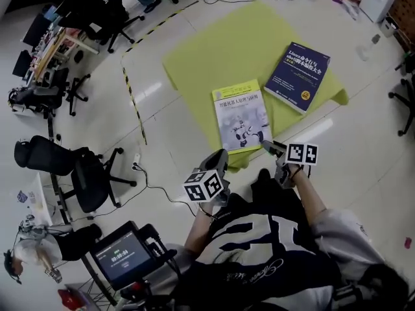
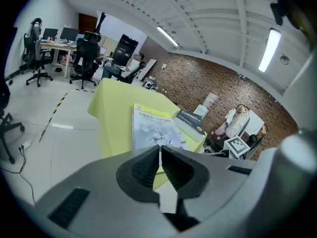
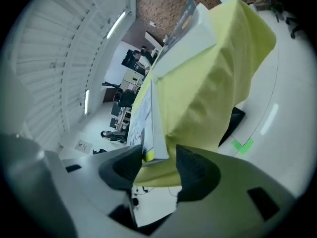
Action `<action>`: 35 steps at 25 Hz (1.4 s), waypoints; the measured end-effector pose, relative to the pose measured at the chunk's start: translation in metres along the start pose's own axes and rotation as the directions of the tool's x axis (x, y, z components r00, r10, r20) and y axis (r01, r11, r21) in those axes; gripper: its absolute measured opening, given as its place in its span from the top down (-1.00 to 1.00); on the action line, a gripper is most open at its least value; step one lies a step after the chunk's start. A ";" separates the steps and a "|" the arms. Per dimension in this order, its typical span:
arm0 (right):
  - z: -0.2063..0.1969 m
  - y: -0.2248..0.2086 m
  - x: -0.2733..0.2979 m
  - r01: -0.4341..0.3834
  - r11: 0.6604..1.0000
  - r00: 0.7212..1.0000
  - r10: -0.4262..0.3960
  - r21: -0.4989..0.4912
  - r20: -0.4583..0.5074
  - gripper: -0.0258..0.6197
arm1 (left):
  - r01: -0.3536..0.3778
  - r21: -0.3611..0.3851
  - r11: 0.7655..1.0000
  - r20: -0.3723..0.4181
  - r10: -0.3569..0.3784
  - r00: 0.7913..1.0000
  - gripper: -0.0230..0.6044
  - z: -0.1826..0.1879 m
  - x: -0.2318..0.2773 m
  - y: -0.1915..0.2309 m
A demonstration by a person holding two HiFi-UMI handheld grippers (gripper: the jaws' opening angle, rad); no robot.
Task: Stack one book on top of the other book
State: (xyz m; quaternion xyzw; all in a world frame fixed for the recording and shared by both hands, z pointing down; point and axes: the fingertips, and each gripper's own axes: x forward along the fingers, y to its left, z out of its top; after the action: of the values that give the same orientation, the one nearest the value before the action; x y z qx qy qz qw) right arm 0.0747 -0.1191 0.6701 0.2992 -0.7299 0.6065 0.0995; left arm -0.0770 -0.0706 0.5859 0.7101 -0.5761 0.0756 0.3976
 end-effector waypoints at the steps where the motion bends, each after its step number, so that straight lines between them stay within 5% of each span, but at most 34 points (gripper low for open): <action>1: 0.000 0.002 0.002 -0.026 0.999 1.000 0.026 0.032 -0.007 0.30 | -0.007 0.000 1.000 -0.005 0.007 1.000 0.91 0.000 0.001 0.002; 7: 0.008 0.024 -0.006 -0.024 0.998 1.000 0.023 0.054 0.018 0.69 | -0.019 -0.039 0.999 -0.027 0.018 0.999 0.90 -0.004 0.007 0.015; 14: 0.016 0.056 -0.022 0.075 0.997 0.997 -0.075 -0.024 -0.035 0.71 | 0.007 -0.123 0.992 -0.029 -0.011 1.000 0.64 0.001 0.005 0.037; 20: 0.006 0.084 -0.040 -0.020 0.999 0.998 0.018 0.040 0.053 0.73 | 0.107 -0.164 0.981 -0.102 -0.124 0.987 0.53 -0.005 0.016 0.037; 24: 0.022 0.115 -0.048 -0.088 0.993 0.992 0.080 0.076 0.102 0.73 | 0.220 -0.280 0.934 -0.095 -0.255 0.962 0.38 -0.005 0.015 0.032; 30: 0.050 0.150 -0.060 -0.165 0.984 0.975 0.152 0.070 0.162 0.73 | 0.344 -0.447 0.826 -0.055 -0.408 0.911 0.38 -0.008 0.012 0.029; 35: 0.049 0.151 -0.069 -0.121 0.989 0.978 0.105 0.082 0.178 0.73 | 0.381 -0.510 0.771 -0.084 -0.486 0.870 0.38 -0.013 0.030 0.017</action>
State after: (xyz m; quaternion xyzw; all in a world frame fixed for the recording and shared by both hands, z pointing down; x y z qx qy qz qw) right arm 0.0563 -0.1306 0.4979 0.3131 -0.7229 0.6158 -0.0132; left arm -0.0777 -0.0849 0.6197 0.6915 -0.3504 -0.0883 0.6255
